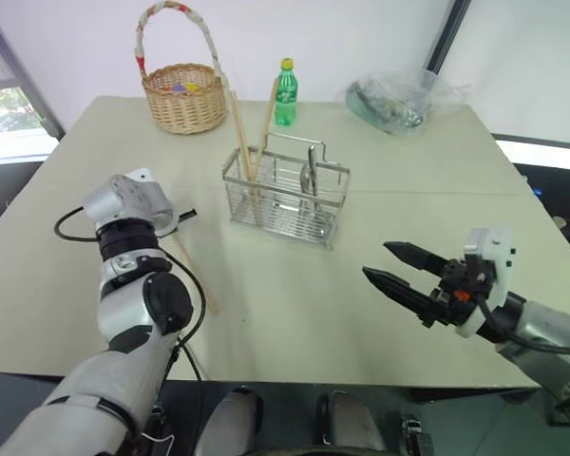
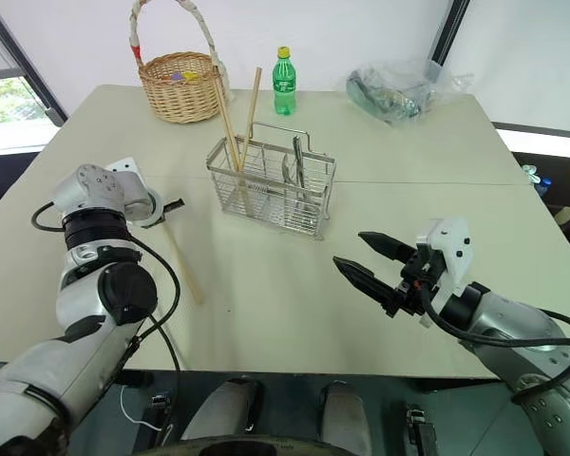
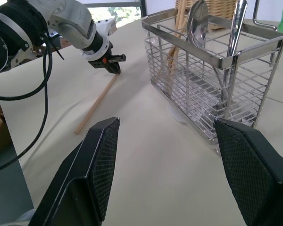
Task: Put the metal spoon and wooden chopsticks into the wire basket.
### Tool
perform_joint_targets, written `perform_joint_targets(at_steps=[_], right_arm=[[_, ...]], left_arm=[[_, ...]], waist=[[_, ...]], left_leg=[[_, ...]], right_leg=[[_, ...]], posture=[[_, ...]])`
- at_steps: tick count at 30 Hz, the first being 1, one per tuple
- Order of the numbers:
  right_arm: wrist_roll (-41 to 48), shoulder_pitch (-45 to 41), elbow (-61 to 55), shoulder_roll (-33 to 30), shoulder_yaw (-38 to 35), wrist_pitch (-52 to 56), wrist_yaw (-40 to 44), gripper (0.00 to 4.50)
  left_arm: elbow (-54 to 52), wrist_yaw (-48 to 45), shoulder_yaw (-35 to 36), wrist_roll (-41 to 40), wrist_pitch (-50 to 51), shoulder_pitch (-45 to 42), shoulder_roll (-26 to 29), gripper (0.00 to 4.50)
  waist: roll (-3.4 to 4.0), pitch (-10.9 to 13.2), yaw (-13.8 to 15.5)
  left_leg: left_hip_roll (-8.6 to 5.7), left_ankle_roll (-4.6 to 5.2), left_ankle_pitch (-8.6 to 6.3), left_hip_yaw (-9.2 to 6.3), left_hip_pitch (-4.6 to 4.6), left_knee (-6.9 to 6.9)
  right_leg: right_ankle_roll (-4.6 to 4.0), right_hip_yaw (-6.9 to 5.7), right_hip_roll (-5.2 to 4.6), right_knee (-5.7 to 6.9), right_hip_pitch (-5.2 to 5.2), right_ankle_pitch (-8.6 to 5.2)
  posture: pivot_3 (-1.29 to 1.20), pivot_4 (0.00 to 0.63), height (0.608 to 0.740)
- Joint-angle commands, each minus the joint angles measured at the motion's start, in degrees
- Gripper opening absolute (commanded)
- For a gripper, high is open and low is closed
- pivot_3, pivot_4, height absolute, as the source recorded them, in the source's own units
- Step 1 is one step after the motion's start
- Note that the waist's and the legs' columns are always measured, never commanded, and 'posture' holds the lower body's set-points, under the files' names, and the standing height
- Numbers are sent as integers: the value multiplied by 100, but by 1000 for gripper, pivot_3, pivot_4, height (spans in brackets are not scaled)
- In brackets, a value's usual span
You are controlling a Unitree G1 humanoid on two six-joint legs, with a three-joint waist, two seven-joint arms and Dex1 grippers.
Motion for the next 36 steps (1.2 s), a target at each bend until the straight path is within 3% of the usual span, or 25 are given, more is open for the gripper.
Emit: perform_joint_targets(at_steps=[1, 11, 20, 25, 30, 36], right_arm=[[70, -41, -128, -65, -202, -127, 99, 3273], [-56, -383, 89, -238, -53, -125, 502, 3273], [-65, -771, 180, -345, -169, -132, 676, 3273], [480, -1176, 531, -283, -563, -35, 462, 3273], [693, -1289, 663, -468, -809, 80, 375, 3273], [696, -1165, 515, -409, -854, 66, 111, 3273]], left_arm=[[163, -98, 33, -197, -230, -79, 124, 28], [126, -936, -506, -353, -1235, -310, 1040, 28], [70, -2477, -1126, -499, -3634, -599, 1879, 28], [-198, -3245, -1095, -1014, -4588, -1306, 1918, 28], [-410, -3964, -1050, -1868, -4537, -2171, 1668, 28], [-599, -4437, -1581, -1937, -4790, -2175, 1190, 28]], waist=[[0, 0, -4], [-26, 15, -14], [-29, 15, 5], [-40, 20, -1], [-37, 19, -8], [-25, 15, -15]], left_leg=[[1, 0, 0, 0, 0, 0], [1, 0, 0, -1, -11, -6], [2, 0, 0, -2, -18, -4], [1, 1, 0, -14, -37, 3], [-1, 3, 0, -15, -53, 4], [-2, 7, 0, -4, -36, 4]], right_leg=[[0, 0, 0, 0, 0, 0], [-2, 6, 2, -1, -19, 1], [-3, 1, -4, -6, -17, 2], [-4, -6, -7, -8, -28, 3], [-6, -8, -9, -9, -39, 4], [-5, -8, -7, -7, -24, 3]], posture=[[0, 150, 674], [0, 150, 674], [0, 150, 674], [0, 150, 674], [0, 150, 674], [0, 150, 674]])
